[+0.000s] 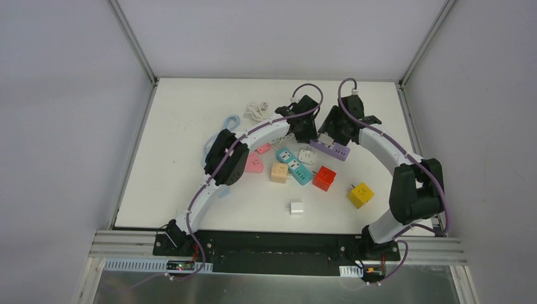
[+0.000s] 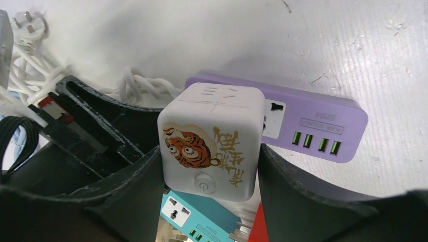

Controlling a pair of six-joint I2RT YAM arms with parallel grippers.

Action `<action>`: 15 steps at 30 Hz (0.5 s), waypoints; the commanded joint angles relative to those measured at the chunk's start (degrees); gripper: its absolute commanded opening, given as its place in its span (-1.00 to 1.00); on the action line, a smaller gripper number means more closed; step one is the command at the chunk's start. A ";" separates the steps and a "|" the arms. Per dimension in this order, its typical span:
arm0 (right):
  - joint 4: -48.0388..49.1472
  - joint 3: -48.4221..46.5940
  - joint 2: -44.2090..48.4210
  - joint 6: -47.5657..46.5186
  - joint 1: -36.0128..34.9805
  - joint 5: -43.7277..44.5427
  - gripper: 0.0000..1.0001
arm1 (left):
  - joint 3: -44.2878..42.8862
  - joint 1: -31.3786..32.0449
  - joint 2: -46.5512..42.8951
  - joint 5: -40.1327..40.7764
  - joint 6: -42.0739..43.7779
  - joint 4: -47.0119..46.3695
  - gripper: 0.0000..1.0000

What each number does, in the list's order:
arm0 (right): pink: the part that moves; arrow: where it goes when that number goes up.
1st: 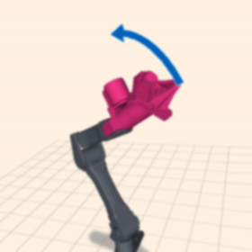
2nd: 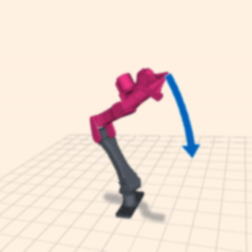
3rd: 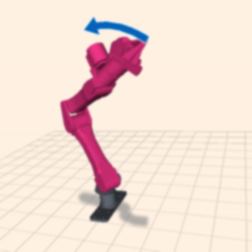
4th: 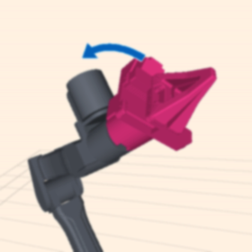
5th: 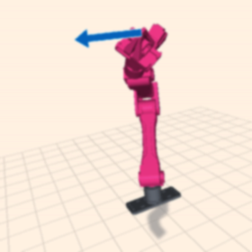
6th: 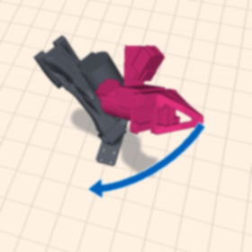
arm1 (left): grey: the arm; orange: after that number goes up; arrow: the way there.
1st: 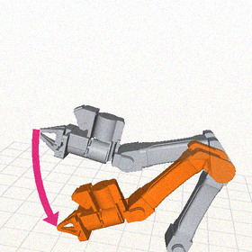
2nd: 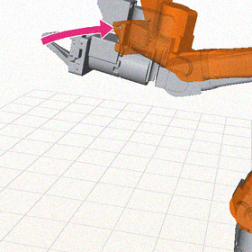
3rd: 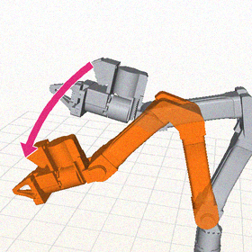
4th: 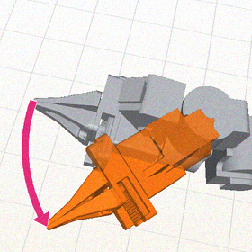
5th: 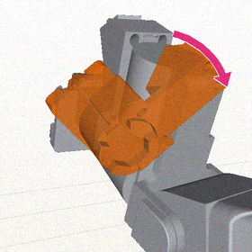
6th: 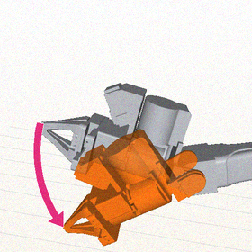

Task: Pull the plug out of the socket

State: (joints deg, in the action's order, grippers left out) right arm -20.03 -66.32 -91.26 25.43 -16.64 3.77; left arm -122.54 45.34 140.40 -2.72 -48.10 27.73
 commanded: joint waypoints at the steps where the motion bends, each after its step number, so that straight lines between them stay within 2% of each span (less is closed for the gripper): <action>1: -1.09 -1.77 3.18 -0.62 2.54 1.97 -1.00 | 0.85 0.37 -0.01 -0.58 0.82 3.36 -0.33; 7: -1.05 0.76 6.78 -0.29 8.89 1.47 -1.00 | 3.95 0.36 -6.08 -2.48 4.19 -2.27 -0.14; 12: 2.51 3.96 7.71 1.13 14.66 -0.30 -1.00 | 6.22 -0.32 -13.44 -4.88 8.46 -4.56 0.17; 15: 4.58 4.32 5.83 1.89 16.45 -4.20 -1.00 | 6.81 -0.67 -18.09 -5.48 10.89 -4.60 0.32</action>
State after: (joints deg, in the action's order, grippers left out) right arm -19.73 -62.63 -85.47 25.76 -2.02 3.49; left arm -115.87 45.28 133.88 -5.91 -42.35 25.47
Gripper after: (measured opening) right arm 0.630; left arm 0.618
